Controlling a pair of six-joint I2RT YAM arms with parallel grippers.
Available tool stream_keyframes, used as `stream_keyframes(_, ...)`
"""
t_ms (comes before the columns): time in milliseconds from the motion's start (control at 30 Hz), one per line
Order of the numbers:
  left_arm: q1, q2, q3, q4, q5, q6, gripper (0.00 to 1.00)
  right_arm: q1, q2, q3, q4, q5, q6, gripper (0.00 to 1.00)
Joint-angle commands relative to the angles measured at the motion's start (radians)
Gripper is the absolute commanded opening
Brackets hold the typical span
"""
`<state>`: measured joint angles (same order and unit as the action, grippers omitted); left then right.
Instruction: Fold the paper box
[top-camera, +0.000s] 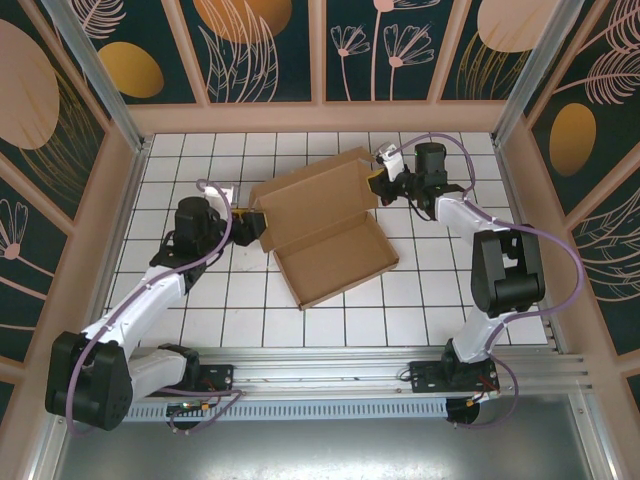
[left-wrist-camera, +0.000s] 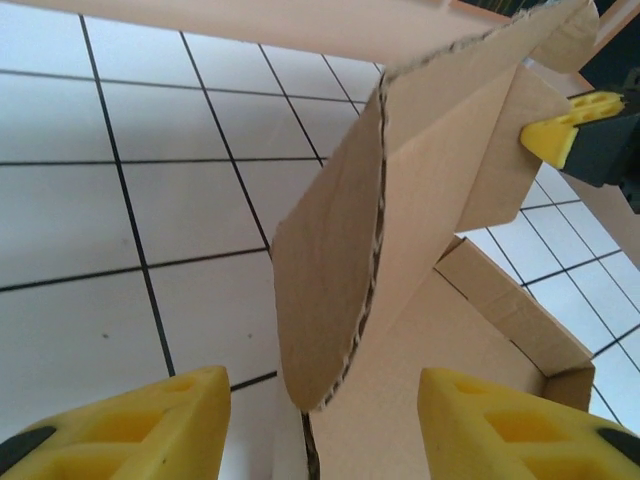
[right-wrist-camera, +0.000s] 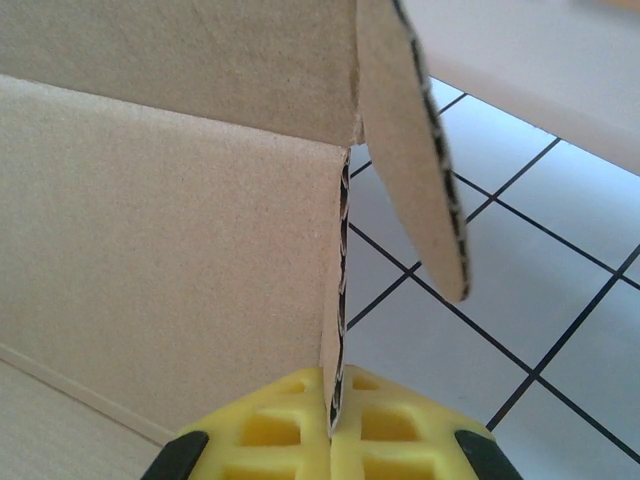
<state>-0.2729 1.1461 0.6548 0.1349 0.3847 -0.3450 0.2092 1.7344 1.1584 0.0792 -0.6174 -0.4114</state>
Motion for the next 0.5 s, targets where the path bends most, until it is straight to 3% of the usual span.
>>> stream_keyframes(0, 0.007, -0.013, -0.019, 0.029, 0.029, -0.078, 0.49, 0.001, 0.032, 0.017, -0.009, 0.041, 0.006, 0.0)
stream_keyframes(300, 0.007, -0.021, -0.074, 0.065, 0.015, -0.135, 0.31, 0.009, 0.042, 0.029, -0.017, 0.066, 0.008, 0.0)
stream_keyframes(467, 0.007, 0.028, -0.041, 0.068, -0.012, -0.089, 0.27, 0.015, 0.04, 0.02, -0.009, 0.055, 0.008, 0.0)
